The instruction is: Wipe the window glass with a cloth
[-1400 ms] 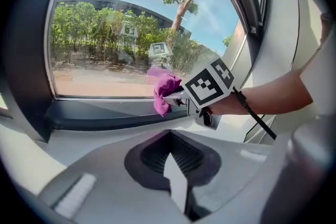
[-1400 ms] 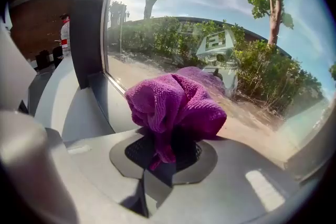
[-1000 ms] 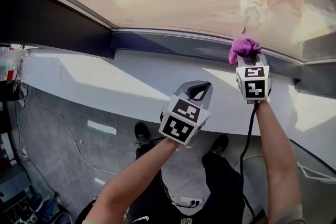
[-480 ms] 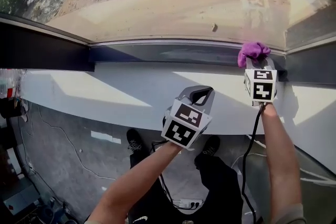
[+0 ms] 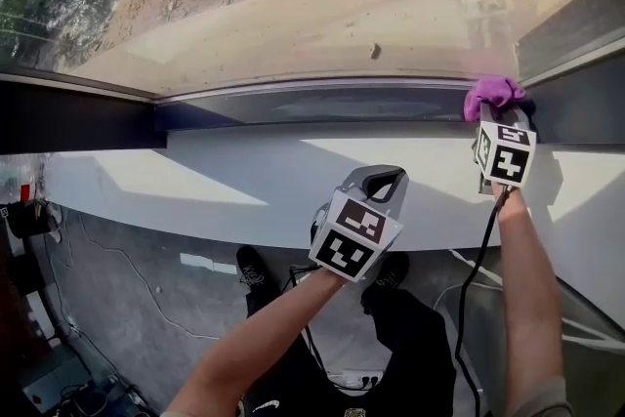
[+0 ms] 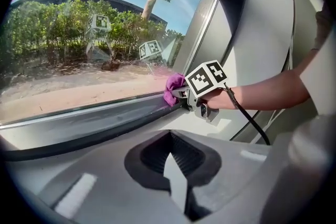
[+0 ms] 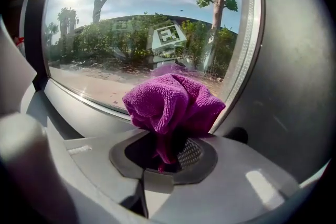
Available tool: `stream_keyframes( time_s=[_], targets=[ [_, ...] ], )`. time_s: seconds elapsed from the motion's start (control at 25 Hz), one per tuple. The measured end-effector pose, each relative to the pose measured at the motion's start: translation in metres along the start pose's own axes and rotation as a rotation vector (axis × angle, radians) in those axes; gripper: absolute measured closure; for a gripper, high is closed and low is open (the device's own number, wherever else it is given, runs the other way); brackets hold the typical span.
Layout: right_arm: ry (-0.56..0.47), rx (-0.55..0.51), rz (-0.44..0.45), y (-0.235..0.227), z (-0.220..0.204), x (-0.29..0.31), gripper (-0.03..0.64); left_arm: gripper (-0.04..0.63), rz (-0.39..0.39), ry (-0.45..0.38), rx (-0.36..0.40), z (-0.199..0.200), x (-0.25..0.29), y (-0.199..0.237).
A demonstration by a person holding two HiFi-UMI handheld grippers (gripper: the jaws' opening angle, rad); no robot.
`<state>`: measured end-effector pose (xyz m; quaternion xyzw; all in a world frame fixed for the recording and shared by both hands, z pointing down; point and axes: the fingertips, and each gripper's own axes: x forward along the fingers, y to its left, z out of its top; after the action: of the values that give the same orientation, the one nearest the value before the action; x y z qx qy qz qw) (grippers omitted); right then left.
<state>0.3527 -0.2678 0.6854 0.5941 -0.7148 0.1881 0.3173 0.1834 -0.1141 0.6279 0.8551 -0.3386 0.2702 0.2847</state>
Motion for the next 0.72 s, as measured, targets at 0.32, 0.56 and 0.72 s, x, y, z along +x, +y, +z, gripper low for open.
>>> stream_keyframes(
  time_s=[0.32,0.56,0.72],
  targets=[
    [0.014,0.210,-0.110,-0.038,-0.011,0.000,0.512,0.595,-0.016,0.009,0.035,0.007,0.010,-0.009],
    [-0.006,0.267,-0.178,-0.050,-0.011,-0.009,0.512,0.595,-0.023,-0.020,0.059,0.019,0.006,-0.015],
    [-0.063,0.210,-0.196,-0.044,-0.002,-0.033,0.512,0.595,-0.020,-0.041,0.061,0.023,-0.004,-0.011]
  ],
)
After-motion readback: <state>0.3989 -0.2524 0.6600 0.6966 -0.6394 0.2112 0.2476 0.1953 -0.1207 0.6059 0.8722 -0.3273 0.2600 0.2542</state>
